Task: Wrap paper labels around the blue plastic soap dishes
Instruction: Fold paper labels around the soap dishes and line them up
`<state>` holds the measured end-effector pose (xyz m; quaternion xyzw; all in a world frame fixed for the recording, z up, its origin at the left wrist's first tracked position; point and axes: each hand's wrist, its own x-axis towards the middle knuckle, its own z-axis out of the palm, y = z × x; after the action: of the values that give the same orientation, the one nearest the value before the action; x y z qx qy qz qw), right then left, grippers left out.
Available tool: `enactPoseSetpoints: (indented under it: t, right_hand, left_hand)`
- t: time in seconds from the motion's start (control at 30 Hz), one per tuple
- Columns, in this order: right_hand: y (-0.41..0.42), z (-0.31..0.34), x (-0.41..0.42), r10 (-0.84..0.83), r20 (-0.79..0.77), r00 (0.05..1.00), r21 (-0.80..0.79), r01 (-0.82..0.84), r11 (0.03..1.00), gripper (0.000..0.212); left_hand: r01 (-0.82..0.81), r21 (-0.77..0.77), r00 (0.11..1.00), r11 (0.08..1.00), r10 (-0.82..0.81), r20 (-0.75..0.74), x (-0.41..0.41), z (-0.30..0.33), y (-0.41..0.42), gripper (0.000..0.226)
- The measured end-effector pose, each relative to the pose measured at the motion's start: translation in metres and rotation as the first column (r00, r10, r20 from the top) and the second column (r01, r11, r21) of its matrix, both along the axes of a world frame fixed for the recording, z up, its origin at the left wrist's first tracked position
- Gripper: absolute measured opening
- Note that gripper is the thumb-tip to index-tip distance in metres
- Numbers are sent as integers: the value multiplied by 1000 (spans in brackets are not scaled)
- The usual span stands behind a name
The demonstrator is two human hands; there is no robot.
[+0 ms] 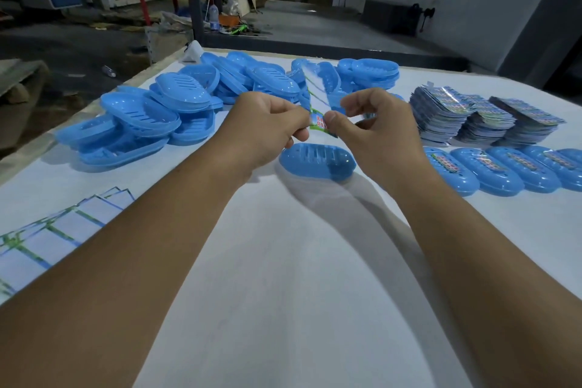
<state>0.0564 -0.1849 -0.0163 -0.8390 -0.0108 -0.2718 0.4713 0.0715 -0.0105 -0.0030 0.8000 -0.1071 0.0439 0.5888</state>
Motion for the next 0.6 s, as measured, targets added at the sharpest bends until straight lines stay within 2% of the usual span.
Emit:
enactPoseSetpoints:
  t: [0.07,0.33,0.6]
  right_hand:
    - [0,1,-1,10,-7,1000,0,-10,1000,14]
    - [8,2,-7,141,-35,989,36,-140,990,25]
    - [9,4,-7,131,-76,988,52,-128,990,22]
  left_hand:
    - [16,10,1000,1000,-16,16,1,-1,-1,18]
    - [35,47,997,998,-38,61,3,-5,-1,13]
    - [45,51,996,998,-49,76,3,-7,-4,16]
